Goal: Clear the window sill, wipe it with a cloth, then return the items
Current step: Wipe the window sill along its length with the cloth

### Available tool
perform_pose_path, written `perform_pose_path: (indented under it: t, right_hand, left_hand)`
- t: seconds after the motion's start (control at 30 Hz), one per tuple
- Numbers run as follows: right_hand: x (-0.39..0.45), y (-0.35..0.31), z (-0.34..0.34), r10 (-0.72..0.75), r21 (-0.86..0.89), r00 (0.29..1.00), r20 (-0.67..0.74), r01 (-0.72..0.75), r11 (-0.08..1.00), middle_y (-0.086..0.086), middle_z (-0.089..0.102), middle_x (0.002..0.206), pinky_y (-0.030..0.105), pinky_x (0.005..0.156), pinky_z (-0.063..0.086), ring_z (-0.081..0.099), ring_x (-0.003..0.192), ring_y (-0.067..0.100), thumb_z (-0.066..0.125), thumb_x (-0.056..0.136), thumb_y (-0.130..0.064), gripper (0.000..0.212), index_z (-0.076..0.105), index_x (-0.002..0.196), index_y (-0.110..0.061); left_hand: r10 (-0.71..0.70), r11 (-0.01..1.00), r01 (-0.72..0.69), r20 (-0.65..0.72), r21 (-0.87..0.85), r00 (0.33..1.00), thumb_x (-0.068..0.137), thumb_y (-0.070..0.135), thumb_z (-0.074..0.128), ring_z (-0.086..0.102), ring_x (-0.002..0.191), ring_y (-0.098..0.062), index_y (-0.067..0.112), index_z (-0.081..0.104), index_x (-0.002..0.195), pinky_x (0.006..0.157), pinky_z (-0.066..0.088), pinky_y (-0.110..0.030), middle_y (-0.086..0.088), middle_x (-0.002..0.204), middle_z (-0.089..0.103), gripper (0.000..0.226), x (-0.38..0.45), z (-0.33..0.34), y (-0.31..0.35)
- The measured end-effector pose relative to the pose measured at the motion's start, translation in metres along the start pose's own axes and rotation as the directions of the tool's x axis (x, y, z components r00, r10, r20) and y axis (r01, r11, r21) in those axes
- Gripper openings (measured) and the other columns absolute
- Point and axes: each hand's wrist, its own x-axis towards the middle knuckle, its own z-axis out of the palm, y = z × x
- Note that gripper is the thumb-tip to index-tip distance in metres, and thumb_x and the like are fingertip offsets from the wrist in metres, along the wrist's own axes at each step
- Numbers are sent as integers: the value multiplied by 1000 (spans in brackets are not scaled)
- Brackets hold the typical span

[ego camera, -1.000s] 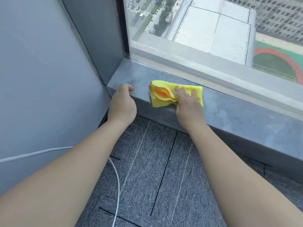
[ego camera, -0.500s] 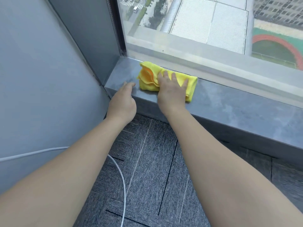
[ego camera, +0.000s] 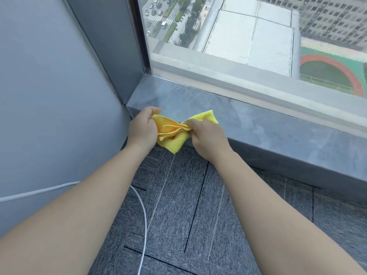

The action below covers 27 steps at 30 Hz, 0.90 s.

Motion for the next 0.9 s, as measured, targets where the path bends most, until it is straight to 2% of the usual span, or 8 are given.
perform_pose_path:
  t: [0.1, 0.17, 0.3, 0.43, 0.5, 0.6, 0.77, 0.9]
  right_hand:
    - [-2, -3, -11, 40, 5, 990, -136, -40, 999, 11, 61, 122, 37, 81, 41, 54, 111, 35, 34, 93, -9, 40, 48, 129, -19]
    - [2, -7, -19, 78, 28, 957, -278, -73, 997, 10, 59, 125, 36, 77, 39, 54, 110, 34, 34, 92, -7, 44, 44, 133, -19]
    - [31, -3, -24, 188, 155, 885, -426, -134, 979, 11, 52, 135, 35, 82, 37, 50, 119, 32, 32, 91, -2, 46, 41, 135, -12]
    - [54, 12, -4, 192, -89, 953, -233, -217, 972, 10, 25, 154, 47, 114, 17, 23, 141, 29, 30, 92, -2, 51, 27, 143, -10]
    - [58, 15, 8, 201, -189, 973, -115, -220, 957, 8, 11, 159, 50, 117, 7, 10, 146, 30, 31, 95, -5, 56, 15, 147, -13]
    - [66, 5, 14, 173, -204, 980, -102, -191, 960, 7, 5, 160, 50, 118, 2, 5, 147, 27, 33, 94, -5, 60, 8, 148, -12]
    - [62, -26, 24, -97, -144, 994, -41, 91, 985, 8, 13, 159, 42, 119, 0, 11, 147, 20, 33, 90, 1, 58, 21, 145, -8]
    - [41, -10, 21, -139, -163, 990, -20, 133, 978, 7, 15, 159, 39, 119, 1, 13, 147, 18, 28, 92, 1, 54, 23, 144, -8]
  left_hand:
    - [-48, 987, 46, -13, -154, 999, 80, -7, 28, 57, 91, -28, 14, 56, 98, 99, 44, -42, -16, 100, 61, 39, -4, -5, 5]
    - [-54, 983, 47, -33, -179, 998, 81, -9, 27, 55, 92, -25, 7, 56, 105, 101, 41, -40, -18, 101, 60, 41, -5, -10, 9]
    - [-6, 1000, 6, -61, 12, 998, 84, -5, 29, 50, 122, -24, 4, 52, 121, 106, 33, -29, -14, 129, 56, 44, 0, -24, 13]
    - [36, 961, -37, 10, 274, 999, 87, -2, 29, 35, 135, -23, 10, 41, 134, 110, 26, -28, -9, 146, 41, 49, 10, -33, 5]
    - [50, 916, -83, 94, 393, 994, 87, -3, 28, 25, 141, -21, 9, 32, 139, 114, 18, -28, -9, 153, 28, 53, 16, -31, -5]
    - [60, 869, -154, 209, 470, 976, 85, -8, 27, 7, 146, -22, 5, 21, 142, 118, 8, -30, -11, 157, 11, 59, 23, -27, -18]
    - [147, 820, -239, 213, 520, 966, 80, -3, 22, 14, 143, -30, 0, 30, 137, 117, 12, -37, -15, 153, 24, 58, 22, -21, -21]
    - [199, 836, -303, 262, 458, 944, 76, -13, 30, 19, 142, -30, 1, 38, 131, 119, 12, -43, -14, 147, 34, 57, 19, -4, -15]
